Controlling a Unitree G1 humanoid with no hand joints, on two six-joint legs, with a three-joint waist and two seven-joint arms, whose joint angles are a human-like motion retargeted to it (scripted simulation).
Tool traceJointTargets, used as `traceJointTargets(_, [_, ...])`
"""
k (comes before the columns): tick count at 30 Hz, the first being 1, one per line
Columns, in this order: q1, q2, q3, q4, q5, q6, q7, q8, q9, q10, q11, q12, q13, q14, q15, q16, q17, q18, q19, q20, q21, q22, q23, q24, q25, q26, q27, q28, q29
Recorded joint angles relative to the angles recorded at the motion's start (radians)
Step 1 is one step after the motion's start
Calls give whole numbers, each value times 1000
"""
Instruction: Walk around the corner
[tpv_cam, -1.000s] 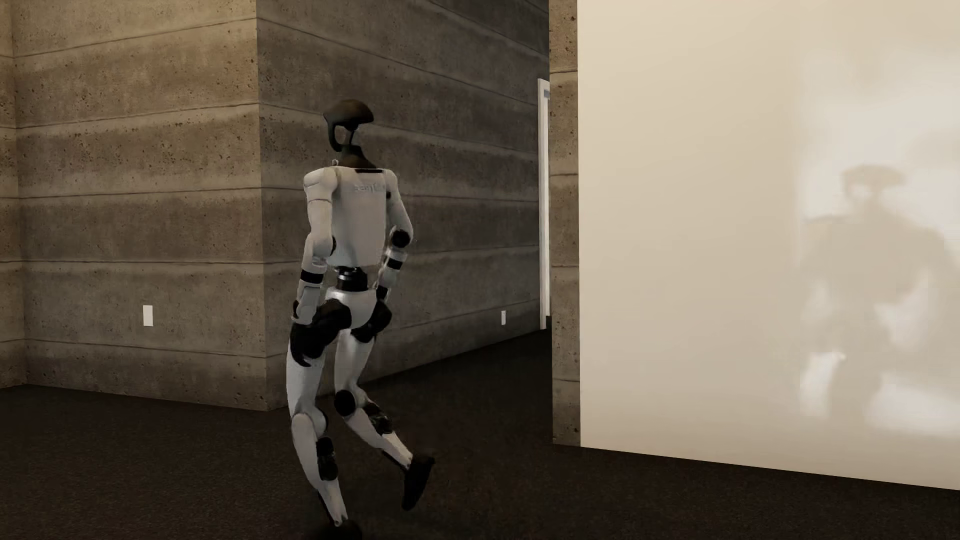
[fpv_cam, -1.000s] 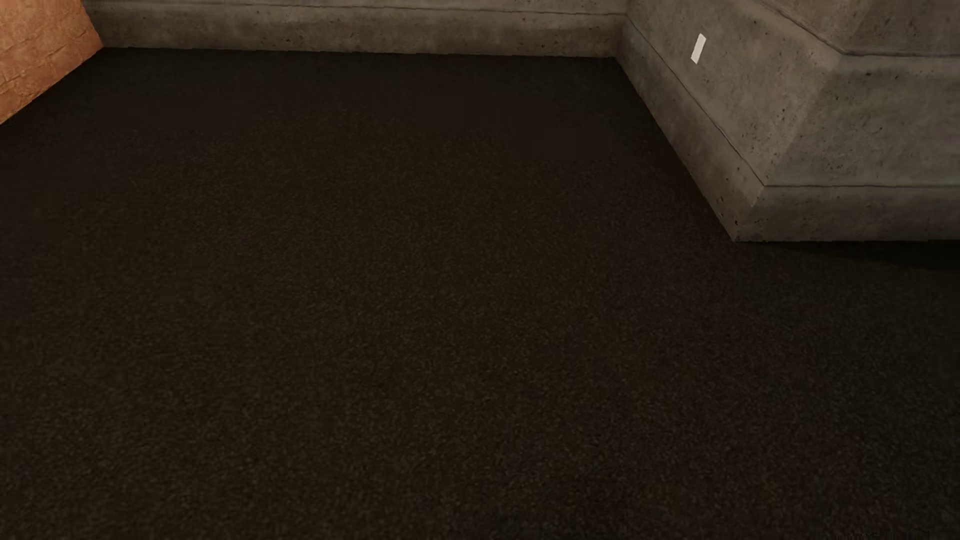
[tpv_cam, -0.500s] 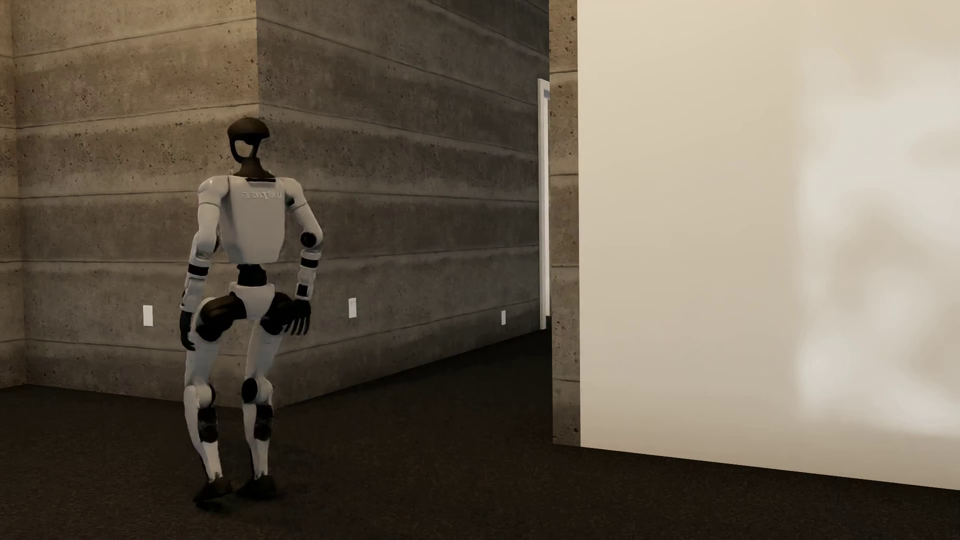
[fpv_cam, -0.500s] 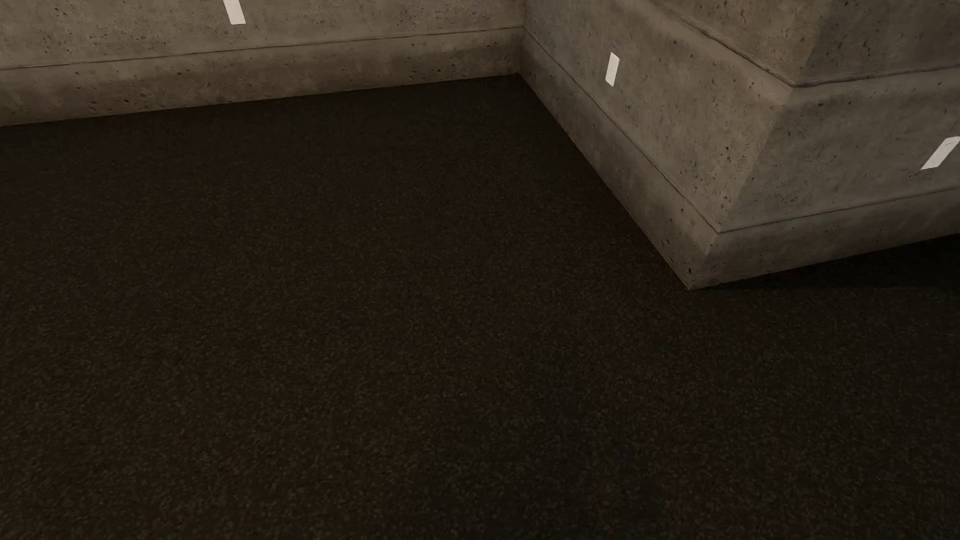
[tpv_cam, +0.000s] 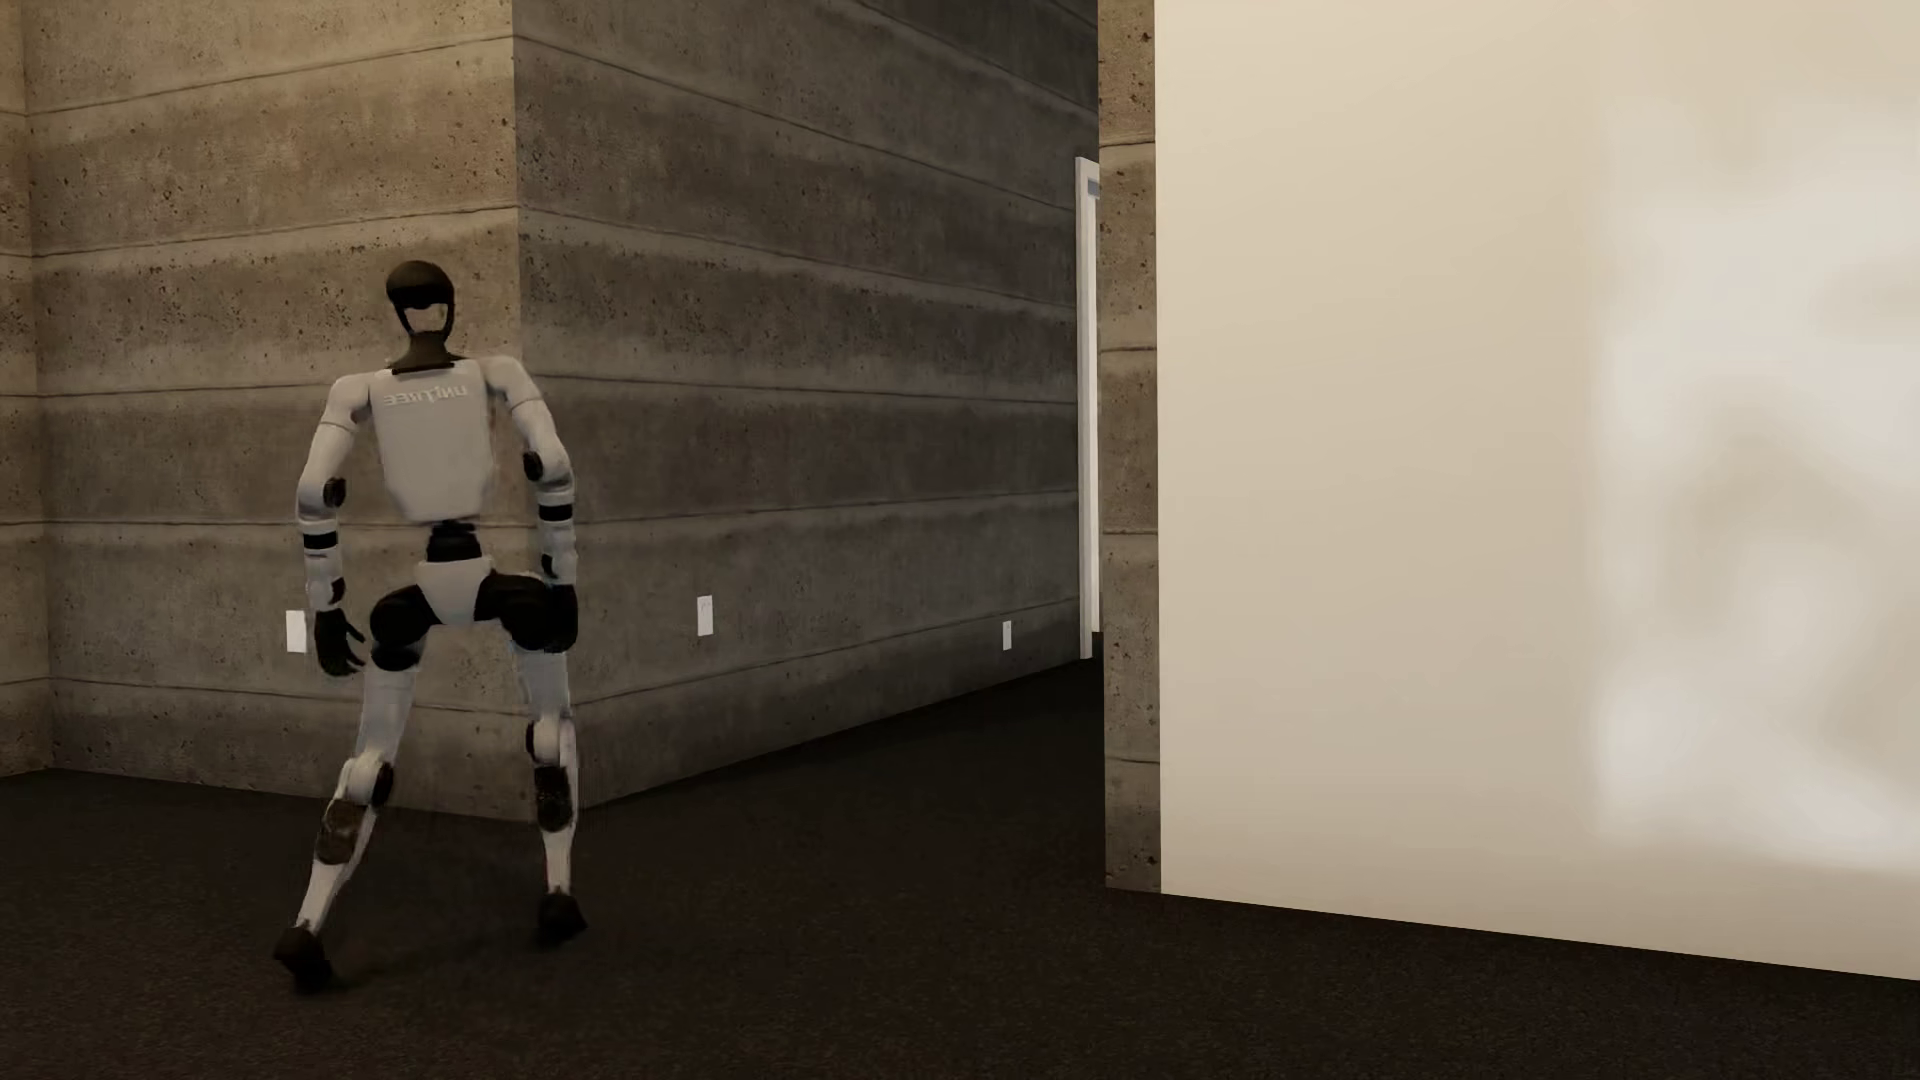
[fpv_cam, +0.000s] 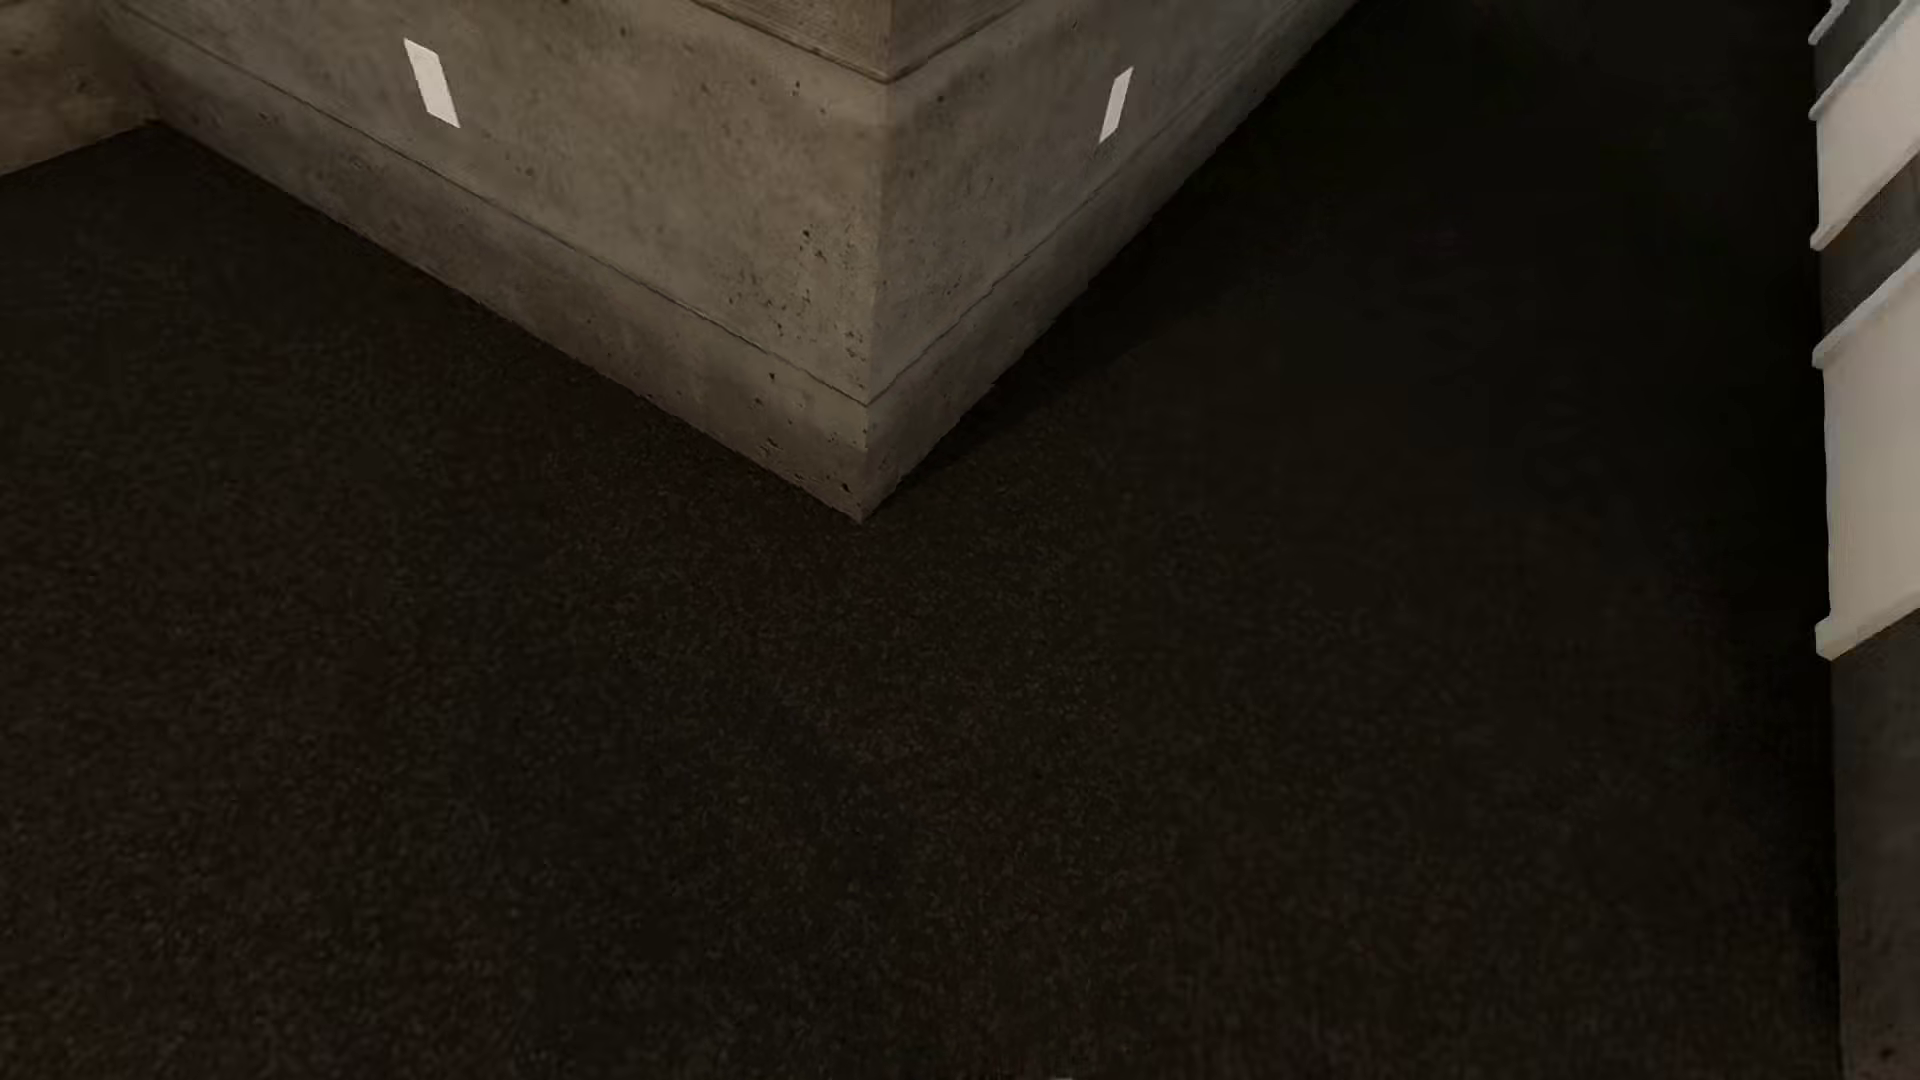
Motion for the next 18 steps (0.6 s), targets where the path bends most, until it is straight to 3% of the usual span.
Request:
traceJointTargets(3, [133, -119, -87, -51, -31, 25, 0, 0, -15, -52, -175, -43, 74, -76, -177, 4, -28, 0, 0, -4, 57, -63, 78, 0, 0, 0, 0, 0, 0])
traceJointTargets(4, [155, -151, -134, -53, -51, 37, 0, 0, -8, -44, -181, -75, 93, -100, -175, 10, -38, 0, 0, -32, 87, -78, 110, 0, 0, 0, 0, 0, 0])
traceJointTargets(6, [217, -245, -211, -27, -56, 76, 0, 0, 17, -24, -48, -121, 126, -71, 112, 25, -48, 0, 0, -41, 111, -94, 165, 0, 0, 0, 0, 0, 0])
traceJointTargets(7, [241, -264, -228, -13, -31, 97, 0, 0, 22, -10, 14, -117, 118, 4, 145, 24, -46, 0, 0, -17, 140, -93, 206, 0, 0, 0, 0, 0, 0])
traceJointTargets(8, [217, -236, -242, 11, 3, 114, 0, 0, 10, 60, 33, -98, 117, 110, 97, 22, -46, 0, 0, -4, 169, -77, 221, 0, 0, 0, 0, 0, 0])
traceJointTargets(9, [142, -200, -228, 4, 27, 117, 0, 0, -9, 154, 47, -83, 130, 208, 28, 18, -41, 0, 0, -16, 155, -50, 219, 0, 0, 0, 0, 0, 0])
traceJointTargets(10, [54, -153, -172, -20, 59, 122, 0, 0, -15, 294, 47, -77, 141, 217, -38, 13, -40, 0, 0, -25, 124, -25, 189, 0, 0, 0, 0, 0, 0])
traceJointTargets(13, [-217, 147, 0, -86, 185, 134, 0, 0, 29, 670, -96, -14, 45, 40, -166, -1, -47, 0, 0, -68, 143, 6, 98, 0, 0, 0, 0, 0, 0])
traceJointTargets(15, [-434, 349, 102, -134, 216, 130, 0, 0, 35, 635, -210, 33, -28, -35, -285, 5, -54, 0, 0, -135, 24, 32, -7, 0, 0, 0, 0, 0, 0])
traceJointTargets(16, [-490, 457, 160, -165, 186, 121, 0, 0, 41, 515, -248, 65, -59, -37, -342, 3, -62, 0, 0, -146, -35, 46, -65, 0, 0, 0, 0, 0, 0])
traceJointTargets(18, [-591, 608, 250, -159, 157, 122, 0, 0, 20, 210, -308, 114, -135, 28, -447, -1, -76, 0, 0, -175, -157, 75, -177, 0, 0, 0, 0, 0, 0])
